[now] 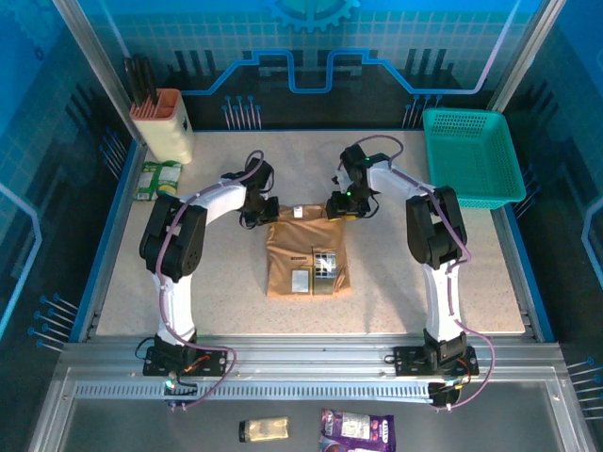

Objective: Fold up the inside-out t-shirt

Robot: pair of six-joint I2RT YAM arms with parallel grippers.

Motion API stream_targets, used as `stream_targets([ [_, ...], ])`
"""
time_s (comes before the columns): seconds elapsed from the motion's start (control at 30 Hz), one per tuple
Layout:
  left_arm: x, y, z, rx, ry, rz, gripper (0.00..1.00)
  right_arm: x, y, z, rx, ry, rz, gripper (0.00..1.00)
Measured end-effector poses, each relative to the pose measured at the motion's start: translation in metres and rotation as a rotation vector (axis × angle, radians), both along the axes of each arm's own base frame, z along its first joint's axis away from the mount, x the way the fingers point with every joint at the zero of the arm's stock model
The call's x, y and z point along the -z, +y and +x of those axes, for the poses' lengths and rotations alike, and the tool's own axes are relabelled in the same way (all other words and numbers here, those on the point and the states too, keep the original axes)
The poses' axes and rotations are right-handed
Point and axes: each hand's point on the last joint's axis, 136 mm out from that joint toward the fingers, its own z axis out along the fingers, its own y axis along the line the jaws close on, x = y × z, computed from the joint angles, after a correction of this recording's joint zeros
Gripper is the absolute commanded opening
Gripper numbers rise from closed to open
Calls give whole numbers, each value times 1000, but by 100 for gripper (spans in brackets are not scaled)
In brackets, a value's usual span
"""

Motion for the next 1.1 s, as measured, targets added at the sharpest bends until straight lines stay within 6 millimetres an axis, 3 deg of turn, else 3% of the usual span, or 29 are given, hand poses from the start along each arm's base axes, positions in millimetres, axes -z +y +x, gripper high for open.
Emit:
stream_targets([
  [0.43,5,1,1,5,13,4,3,15,-2,-11,95,73,22,49],
  [0.87,5,1,1,20,8,7,2,18,-5,-10,171,81,57,28],
  [1.0,5,1,1,20,9,7,2,17,8,-12,159,83,108,23],
  [1.03,5,1,1,21,9,7,2,16,11,-12,155,80,115,23],
  [1.1,5,1,1,21,9,7,2,16,16,-14,150,82,117,34],
])
